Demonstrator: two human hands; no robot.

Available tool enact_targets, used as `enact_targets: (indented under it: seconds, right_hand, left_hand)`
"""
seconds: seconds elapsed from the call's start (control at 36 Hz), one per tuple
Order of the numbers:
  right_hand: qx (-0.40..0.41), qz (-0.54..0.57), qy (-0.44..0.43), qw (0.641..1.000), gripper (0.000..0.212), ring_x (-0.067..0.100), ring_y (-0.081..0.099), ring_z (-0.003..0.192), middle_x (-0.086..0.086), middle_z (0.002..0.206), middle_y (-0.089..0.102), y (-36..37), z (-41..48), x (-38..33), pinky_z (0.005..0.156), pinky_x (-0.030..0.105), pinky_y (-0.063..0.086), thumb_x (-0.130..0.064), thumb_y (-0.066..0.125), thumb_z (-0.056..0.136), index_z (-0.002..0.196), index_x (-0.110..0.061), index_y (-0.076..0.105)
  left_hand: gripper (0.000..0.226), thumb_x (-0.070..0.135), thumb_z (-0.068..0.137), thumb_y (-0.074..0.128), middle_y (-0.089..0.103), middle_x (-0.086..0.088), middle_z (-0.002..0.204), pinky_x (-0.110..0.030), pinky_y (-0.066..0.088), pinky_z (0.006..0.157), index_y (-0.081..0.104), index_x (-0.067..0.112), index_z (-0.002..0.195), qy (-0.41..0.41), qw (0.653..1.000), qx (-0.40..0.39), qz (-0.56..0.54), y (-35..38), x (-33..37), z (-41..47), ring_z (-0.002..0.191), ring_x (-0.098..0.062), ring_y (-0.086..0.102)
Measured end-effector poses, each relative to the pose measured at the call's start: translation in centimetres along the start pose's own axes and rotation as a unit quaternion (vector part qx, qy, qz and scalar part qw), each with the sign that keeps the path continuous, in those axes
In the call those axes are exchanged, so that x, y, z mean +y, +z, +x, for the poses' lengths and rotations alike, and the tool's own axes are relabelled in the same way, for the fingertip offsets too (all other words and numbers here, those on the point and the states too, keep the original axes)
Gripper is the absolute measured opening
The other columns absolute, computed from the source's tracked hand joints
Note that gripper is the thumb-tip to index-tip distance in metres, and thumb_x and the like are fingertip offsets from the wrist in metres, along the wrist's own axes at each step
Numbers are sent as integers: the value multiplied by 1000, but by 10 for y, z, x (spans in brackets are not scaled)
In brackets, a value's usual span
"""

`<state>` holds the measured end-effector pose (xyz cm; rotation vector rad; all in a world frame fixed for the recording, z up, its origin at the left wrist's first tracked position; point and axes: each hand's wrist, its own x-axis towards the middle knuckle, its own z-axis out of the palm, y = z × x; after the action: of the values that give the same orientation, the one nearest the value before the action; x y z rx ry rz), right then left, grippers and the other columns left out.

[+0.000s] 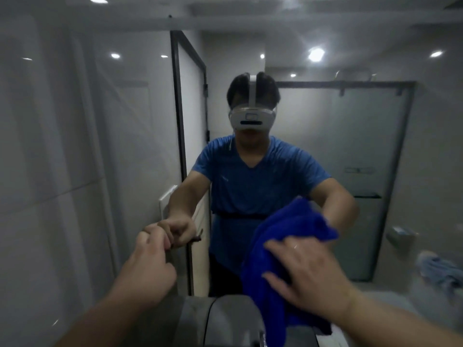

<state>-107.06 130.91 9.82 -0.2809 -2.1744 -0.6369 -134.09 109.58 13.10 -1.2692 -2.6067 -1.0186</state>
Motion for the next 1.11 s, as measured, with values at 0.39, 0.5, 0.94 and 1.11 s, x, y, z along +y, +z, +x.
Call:
enact_targets:
  seconds: [0.39, 0.5, 0.94, 1.11]
  right_hand:
    - [431, -158, 393, 797, 74, 47, 64, 125, 19, 137, 69, -142, 251, 163, 103, 51, 46, -71, 55, 91, 136, -14, 69]
    - [413, -120, 350, 832, 59, 42, 66, 110, 16, 117, 69, -118, 213, 124, 93, 45, 43, -59, 65, 89, 129, -16, 71]
    - [83, 18, 389, 918, 58, 32, 63, 105, 9, 120, 66, -27, -173, 83, 95, 48, 52, -49, 68, 82, 132, -22, 53]
    - [189, 14, 517, 835, 42, 22, 53, 112, 10, 121, 60, -75, -157, 159, 100, 52, 50, -38, 66, 96, 129, -15, 53]
  left_hand:
    - [41, 9, 77, 67, 36, 1, 102, -40, 44, 75, 37, 28, 95, -29, 999, 12, 20, 2, 2, -1, 84, -29, 51]
    - [37, 5, 79, 69, 44, -8, 107, -46, 52, 85, 41, 25, 93, -51, 998, -1, 36, -4, 8, -3, 92, -39, 57]
    - [47, 20, 84, 66, 58, -4, 142, -55, 39, 113, 68, 25, 131, 407, 883, 233, 1, 22, 300, -13, 138, -31, 48]
    - [59, 19, 94, 66, 48, -12, 165, -58, 26, 127, 59, 16, 152, 470, 818, 320, 89, 26, 333, 32, 156, -38, 38]
